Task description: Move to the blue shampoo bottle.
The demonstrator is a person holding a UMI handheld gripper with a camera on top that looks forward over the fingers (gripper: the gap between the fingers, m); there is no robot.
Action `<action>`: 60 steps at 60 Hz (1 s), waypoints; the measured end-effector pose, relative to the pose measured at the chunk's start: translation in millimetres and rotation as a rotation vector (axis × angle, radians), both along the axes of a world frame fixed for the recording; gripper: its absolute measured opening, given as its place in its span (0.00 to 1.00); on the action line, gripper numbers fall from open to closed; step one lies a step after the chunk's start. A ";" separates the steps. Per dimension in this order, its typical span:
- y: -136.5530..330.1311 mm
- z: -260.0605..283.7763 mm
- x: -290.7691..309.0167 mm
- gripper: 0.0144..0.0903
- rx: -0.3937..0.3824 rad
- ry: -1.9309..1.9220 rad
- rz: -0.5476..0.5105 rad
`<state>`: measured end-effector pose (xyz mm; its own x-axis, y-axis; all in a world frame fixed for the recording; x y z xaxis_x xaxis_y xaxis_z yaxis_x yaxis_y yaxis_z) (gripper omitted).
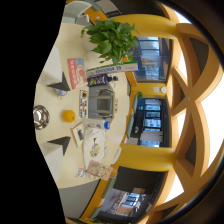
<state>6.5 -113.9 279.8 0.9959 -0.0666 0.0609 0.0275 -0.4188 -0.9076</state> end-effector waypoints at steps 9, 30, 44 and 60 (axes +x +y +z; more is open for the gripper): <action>-13.1 14.5 -14.3 0.94 -0.017 -0.004 -0.004; -1.1 3.8 -77.3 0.95 -0.015 -0.014 0.037; 82.3 -8.3 -132.7 0.95 0.001 0.013 0.130; 226.2 -40.8 -156.3 0.95 0.002 0.032 0.156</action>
<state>-149.8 112.3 239.0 0.9956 0.0889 0.0290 0.0631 -0.4097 -0.9100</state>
